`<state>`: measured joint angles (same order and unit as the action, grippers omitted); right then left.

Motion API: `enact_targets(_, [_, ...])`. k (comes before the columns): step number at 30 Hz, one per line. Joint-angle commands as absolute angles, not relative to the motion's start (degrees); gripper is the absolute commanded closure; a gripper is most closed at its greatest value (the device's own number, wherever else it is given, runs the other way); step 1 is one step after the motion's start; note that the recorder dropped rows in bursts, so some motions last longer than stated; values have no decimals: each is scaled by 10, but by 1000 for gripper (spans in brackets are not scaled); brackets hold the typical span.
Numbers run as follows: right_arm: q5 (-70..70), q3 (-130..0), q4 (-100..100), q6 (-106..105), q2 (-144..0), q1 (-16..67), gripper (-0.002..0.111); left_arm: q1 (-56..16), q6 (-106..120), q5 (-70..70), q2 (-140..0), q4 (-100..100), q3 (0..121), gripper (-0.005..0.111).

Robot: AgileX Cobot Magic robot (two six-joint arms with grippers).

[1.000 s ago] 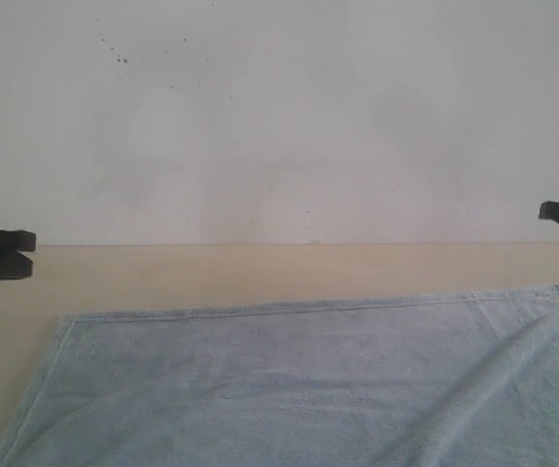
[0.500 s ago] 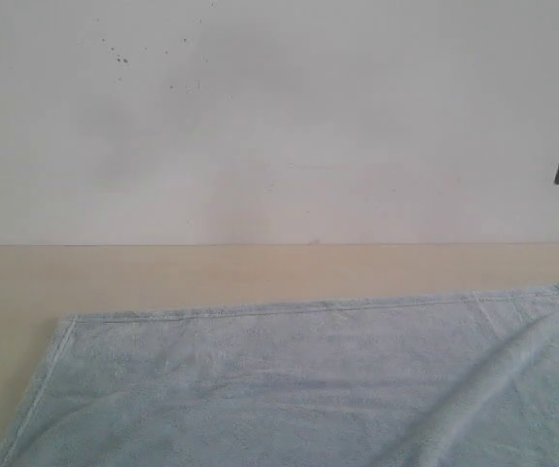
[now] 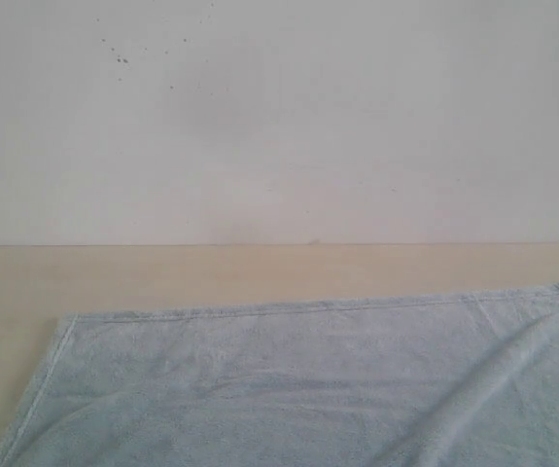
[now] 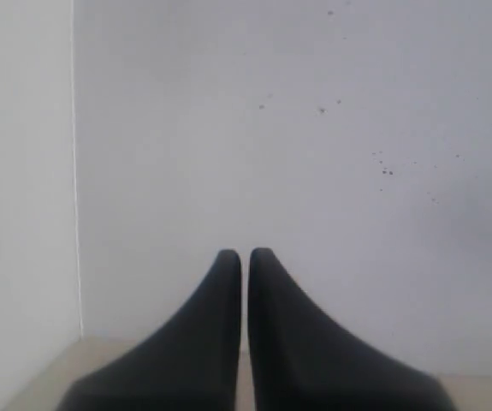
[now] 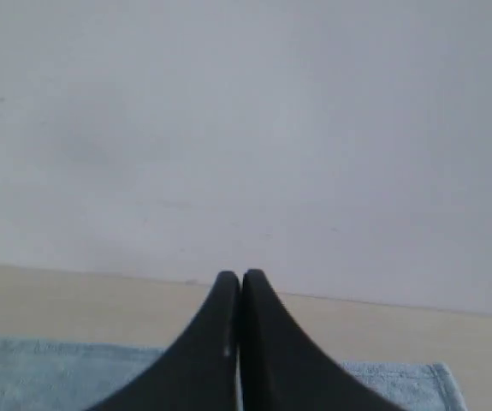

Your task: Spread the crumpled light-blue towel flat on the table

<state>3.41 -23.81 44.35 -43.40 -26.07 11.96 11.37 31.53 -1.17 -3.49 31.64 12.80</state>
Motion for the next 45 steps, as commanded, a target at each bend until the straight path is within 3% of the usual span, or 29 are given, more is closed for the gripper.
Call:
enact_targets(1, [107, -236, 440, -478, -218, 119, 108, 111, 323, -145, 0, 265, 124, 103])
enact_targets(8, [187, -236, 440, -346, -130, 119, 108, 66, 309, -180, 0, 276, 131, 103])
enact_targets(17, [56, -182, 342, -379, -5, 119, 109, -56, 307, -224, 0, 305, 126, 103])
enact_targets(26, [230, -56, 357, -333, -8, 121, 109, -53, 307, -224, 0, 296, 115, 103])
enact_targets(29, [210, -56, 438, -275, -8, 122, 109, -53, 307, -188, 0, 295, 116, 103])
enact_targets(45, [191, -33, 426, -270, 0, 122, 109, -53, 307, -171, 0, 295, 116, 103])
